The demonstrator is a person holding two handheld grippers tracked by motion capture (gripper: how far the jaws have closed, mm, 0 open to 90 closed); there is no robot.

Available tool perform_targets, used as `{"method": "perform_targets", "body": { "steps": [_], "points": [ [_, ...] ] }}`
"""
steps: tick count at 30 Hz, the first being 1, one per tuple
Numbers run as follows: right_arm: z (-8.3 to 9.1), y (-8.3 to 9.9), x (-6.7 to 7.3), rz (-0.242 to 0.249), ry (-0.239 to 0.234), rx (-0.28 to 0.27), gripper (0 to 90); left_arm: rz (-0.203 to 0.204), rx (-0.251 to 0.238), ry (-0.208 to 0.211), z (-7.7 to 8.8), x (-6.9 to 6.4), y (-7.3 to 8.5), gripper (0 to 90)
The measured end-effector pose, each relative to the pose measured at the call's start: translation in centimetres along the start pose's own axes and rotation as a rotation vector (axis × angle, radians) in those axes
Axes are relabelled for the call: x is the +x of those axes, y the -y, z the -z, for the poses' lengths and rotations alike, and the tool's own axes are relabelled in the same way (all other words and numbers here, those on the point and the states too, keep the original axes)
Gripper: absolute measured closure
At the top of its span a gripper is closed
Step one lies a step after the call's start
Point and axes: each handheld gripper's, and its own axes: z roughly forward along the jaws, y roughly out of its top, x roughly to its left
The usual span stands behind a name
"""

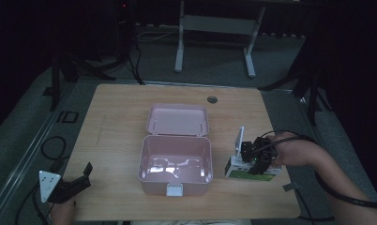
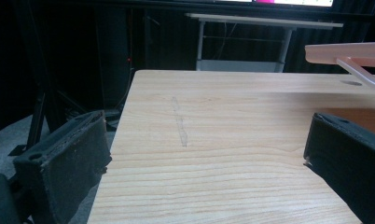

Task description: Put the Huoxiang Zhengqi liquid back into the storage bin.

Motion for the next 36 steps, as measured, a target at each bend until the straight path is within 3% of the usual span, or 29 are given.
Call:
{"method": "perform_targets", "body": {
  "steps": [13,19,36],
  "points": [
    [3.5,-0.6,-0.4,0.006,0.03,0.002,62.1,0.005,0.0,0.002,0.0,0.0,0.0,0.3],
    [5.4,-0.9,-0.7,0.003,0.027,-0.041,62.1,0.004,0.001,0.003,0.0,0.0,0.0,0.3],
    [7.0,-4.6,-1.2,0.029,0.043,-0.034,62.1,0.008,-0.002,0.009,0.0,0.1,0.0,0.3]
  ]
}}
